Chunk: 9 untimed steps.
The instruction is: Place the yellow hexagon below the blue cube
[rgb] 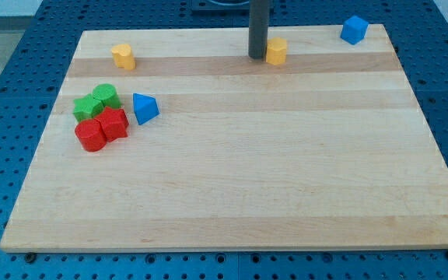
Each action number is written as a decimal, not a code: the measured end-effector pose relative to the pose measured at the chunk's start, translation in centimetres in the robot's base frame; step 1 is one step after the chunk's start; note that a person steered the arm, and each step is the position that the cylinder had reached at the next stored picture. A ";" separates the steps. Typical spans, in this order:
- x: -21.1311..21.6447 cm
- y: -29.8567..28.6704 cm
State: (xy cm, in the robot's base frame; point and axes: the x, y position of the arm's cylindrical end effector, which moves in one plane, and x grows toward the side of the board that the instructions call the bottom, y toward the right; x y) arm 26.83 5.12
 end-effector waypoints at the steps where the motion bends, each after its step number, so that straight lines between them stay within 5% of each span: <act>1: 0.0 2.8; 9: 0.0 13.3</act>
State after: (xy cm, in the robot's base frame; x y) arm 26.83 18.39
